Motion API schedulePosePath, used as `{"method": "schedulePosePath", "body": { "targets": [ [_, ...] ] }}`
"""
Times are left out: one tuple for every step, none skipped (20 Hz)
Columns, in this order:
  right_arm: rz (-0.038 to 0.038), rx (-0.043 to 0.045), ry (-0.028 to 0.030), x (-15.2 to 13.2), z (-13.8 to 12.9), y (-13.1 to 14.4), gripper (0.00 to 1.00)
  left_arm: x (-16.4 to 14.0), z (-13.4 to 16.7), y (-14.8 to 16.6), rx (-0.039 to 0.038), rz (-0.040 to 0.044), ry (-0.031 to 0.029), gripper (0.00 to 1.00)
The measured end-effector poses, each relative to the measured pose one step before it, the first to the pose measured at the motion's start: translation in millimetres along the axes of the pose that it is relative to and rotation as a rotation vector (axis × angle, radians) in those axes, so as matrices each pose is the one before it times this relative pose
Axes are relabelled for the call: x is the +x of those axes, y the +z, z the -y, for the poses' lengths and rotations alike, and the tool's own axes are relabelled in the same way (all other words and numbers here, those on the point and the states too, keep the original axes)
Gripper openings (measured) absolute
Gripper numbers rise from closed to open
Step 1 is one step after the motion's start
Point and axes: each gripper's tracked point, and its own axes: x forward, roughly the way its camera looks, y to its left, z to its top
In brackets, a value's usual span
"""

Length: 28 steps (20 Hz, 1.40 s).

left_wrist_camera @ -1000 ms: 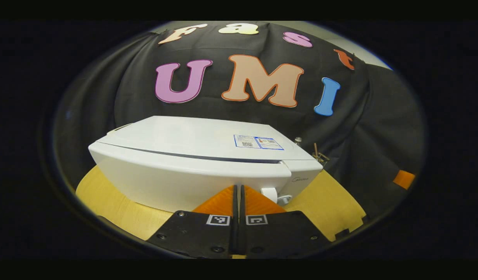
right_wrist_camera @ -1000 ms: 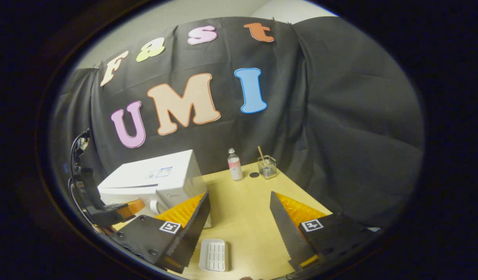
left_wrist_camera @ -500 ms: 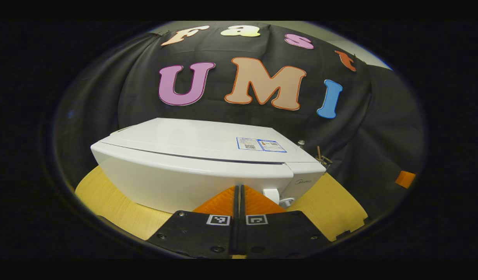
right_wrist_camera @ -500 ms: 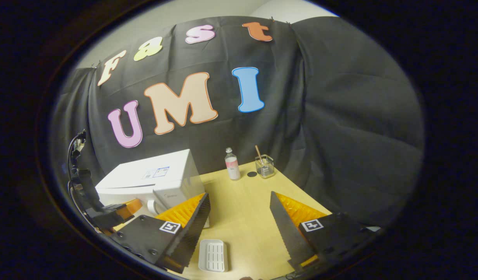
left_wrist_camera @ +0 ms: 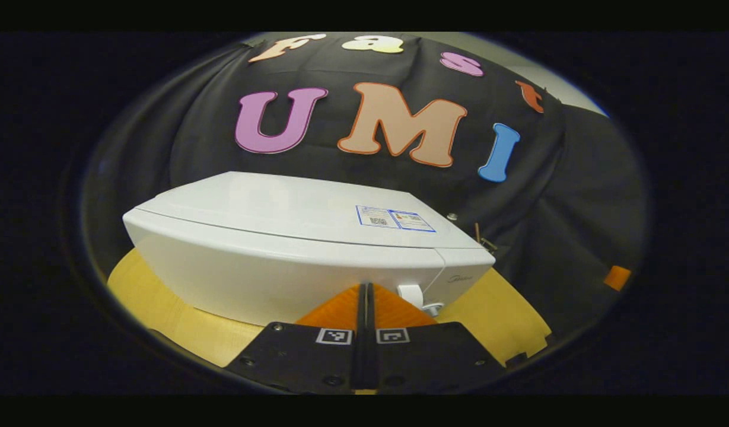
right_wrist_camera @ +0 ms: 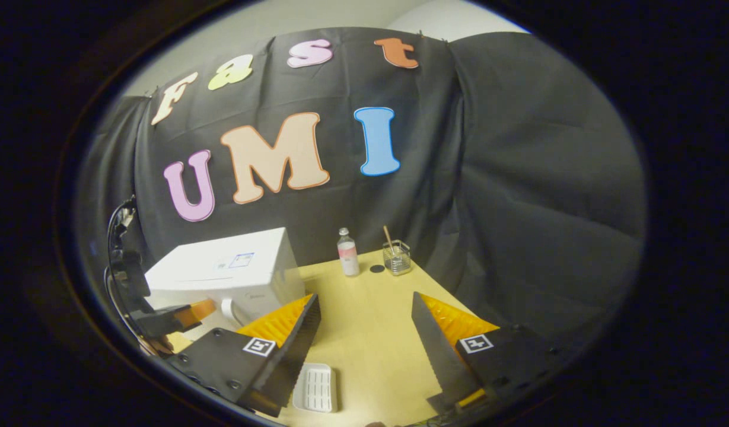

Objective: Open the microwave oven with the left hand, put the food in, and close the microwave oven.

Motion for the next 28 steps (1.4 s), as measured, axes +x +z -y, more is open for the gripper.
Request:
{"method": "schedulePosePath", "body": {
  "targets": [
    [0.00319,0.00033,0.00386,-1.88,-1.45,1.73,0.96,-1.79,-1.94,3.76,0.01019,0.00890,0.00905,0.01],
    [0.00437,0.00074,0.00245,-1.63,-0.85,1.03,0.92,-1.75,-1.36,3.63,0.01123,0.01129,0.00840,0.01],
    [0.00275,0.00057,0.00072,-1.57,-0.55,1.23,0.92,-2.38,-1.26,4.19,0.01089,0.01067,0.00615,0.00],
    [0.00186,0.00154,0.00136,-1.83,-1.06,-0.51,0.92,-4.40,-1.39,5.02,0.00784,0.01058,0.00511,0.01],
    [0.00343,0.00226,0.00079,-1.29,-0.11,1.05,0.92,-5.43,-1.86,5.09,0.00436,0.01194,0.00172,0.01],
    [0.00172,-0.00203,-0.00196,-0.96,0.24,0.33,0.92,-6.91,-1.87,5.29,0.00099,0.01092,0.00127,0.00],
    [-0.00163,-0.00074,-0.00064,-1.36,0.33,0.44,0.92,-7.26,-3.75,4.27,0.00057,0.00910,0.00743,0.01],
    [0.00005,0.00081,0.00360,-1.29,-0.99,-0.19,0.92,-8.95,-4.76,5.32,0.00260,0.01130,0.01012,0.01],
    [0.00251,0.00157,0.00434,-0.68,-1.28,1.59,0.92,-8.50,-4.94,5.39,0.00105,0.01272,0.01196,0.02],
    [0.00208,-0.00108,0.00516,-0.28,-1.34,1.00,0.92,-7.72,-4.68,4.92,0.00073,0.01095,0.01140,0.03],
    [0.00176,-0.00329,0.00268,-0.41,-0.23,1.82,0.92,-7.67,-4.50,5.35,-0.00019,0.01409,0.00945,0.05],
    [0.00110,-0.00295,0.00602,-0.28,-1.73,0.62,0.92,-7.43,-2.54,4.87,-0.00328,0.01041,0.00680,0.07],
    [0.00137,-0.00164,0.00871,-0.18,-2.08,1.54,0.92,-7.15,-2.86,4.09,0.00014,0.00758,0.00420,0.10],
    [0.00005,-0.00149,0.01254,-0.51,-3.38,0.83,0.92,-6.60,-3.50,3.84,0.00396,0.00662,0.00803,0.11],
    [-0.00170,-0.00379,0.01449,0.51,-3.97,0.28,0.92,-6.39,-4.96,5.49,0.00579,0.00780,0.01365,0.14],
    [-0.00253,-0.00543,0.01403,0.05,-3.49,0.12,0.92,-6.86,-5.23,5.37,0.00391,0.01039,0.01544,0.17],
    [0.00006,-0.00418,0.01386,0.10,-4.06,1.64,0.92,-11.43,-8.17,8.72,0.00096,0.01352,0.01220,0.20],
    [-0.00034,-0.00125,0.01429,0.99,-3.83,1.83,0.92,-6.88,0.07,5.30,-0.00104,0.00986,0.00242,0.23],
    [-0.00058,0.00416,0.01827,0.44,-5.20,2.18,0.92,-3.42,-2.42,2.42,0.00231,0.00468,0.00798,0.48],
    [0.00303,0.00549,0.01789,-0.46,-5.33,4.66,0.96,-5.13,-6.20,-5.66,0.00144,0.01014,0.02181,0.74],
    [0.01028,0.00369,0.01674,-0.24,-5.19,5.66,0.96,-14.79,-2.61,14.98,-0.00687,0.01296,0.00912,0.99],
    [0.01077,-0.00029,0.01201,-0.18,-3.93,5.24,0.92,6.04,1.60,0.31,-0.00118,0.00764,0.01132,0.95],
    [0.01087,-0.00442,0.00950,0.08,-2.71,5.96,0.92,-3.67,-2.00,1.45,-0.00317,-0.00192,0.01520,0.96],
    [0.00987,-0.00691,0.00878,0.46,-2.42,5.26,0.92,-4.68,-3.12,1.21,-0.00729,0.00014,0.01413,0.96],
    [0.01138,-0.00897,0.01438,-0.90,-3.67,6.33,0.92,-3.48,-1.36,4.82,-0.01240,0.00732,0.00978,0.96],
    [0.01089,-0.01167,0.01250,-1.76,-4.31,5.99,0.92,-3.88,-2.56,4.22,-0.00602,0.00698,0.01329,0.97],
    [0.01391,-0.01150,0.01084,-1.47,-3.08,7.06,0.92,-2.47,-4.71,4.72,0.00269,0.01193,0.01999,0.94],
    [0.01393,-0.01073,0.01412,-1.77,-2.85,7.91,0.92,-2.45,-4.35,4.83,0.00740,0.01140,0.01775,0.96]
  ]
}}
